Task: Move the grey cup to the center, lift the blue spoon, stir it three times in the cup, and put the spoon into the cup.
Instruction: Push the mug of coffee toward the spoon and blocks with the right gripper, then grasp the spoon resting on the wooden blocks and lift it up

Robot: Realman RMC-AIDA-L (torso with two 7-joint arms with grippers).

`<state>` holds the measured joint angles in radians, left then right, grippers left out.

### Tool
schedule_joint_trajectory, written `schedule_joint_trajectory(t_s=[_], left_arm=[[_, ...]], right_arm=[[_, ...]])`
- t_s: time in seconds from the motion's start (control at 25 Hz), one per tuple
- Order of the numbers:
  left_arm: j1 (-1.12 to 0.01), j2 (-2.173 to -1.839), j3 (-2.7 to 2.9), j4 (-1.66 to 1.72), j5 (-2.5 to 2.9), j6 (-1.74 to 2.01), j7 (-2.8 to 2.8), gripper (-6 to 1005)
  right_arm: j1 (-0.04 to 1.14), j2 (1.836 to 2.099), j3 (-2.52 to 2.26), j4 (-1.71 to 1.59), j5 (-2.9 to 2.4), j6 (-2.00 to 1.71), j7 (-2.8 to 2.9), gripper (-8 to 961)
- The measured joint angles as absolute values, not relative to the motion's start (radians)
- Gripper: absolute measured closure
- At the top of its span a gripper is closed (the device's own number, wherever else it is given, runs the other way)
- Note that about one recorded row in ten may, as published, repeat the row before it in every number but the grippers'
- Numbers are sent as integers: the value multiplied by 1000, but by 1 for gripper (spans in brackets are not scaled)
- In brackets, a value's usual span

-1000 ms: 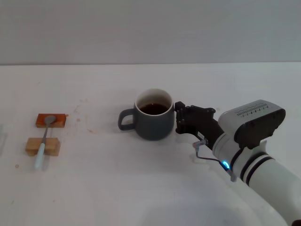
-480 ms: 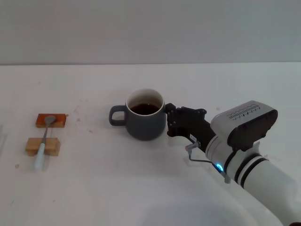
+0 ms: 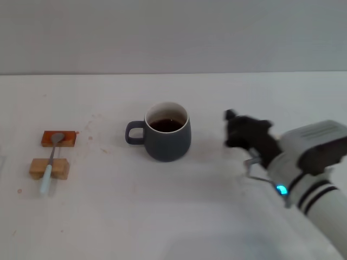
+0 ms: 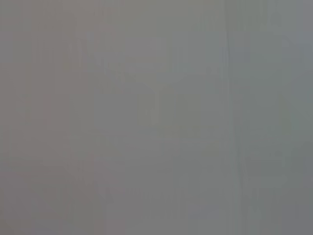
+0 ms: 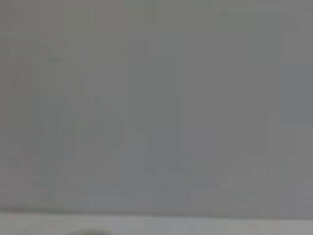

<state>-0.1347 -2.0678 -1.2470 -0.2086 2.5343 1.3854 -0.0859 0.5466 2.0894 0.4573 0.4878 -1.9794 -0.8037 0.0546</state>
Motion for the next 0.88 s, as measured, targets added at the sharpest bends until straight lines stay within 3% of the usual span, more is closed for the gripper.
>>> schedule_joint_trajectory(t_s=[0.44,0.88], left_arm=[[-73,-2073,-1132,-240,2538,1390,-100,261],[-2,-2072,-920,-318,2537,1403,-100,267]], right_arm=[[434,2081,715,346,-1978,-940,49,955],[413,2080,813,248,-1977,-949,49,955]])
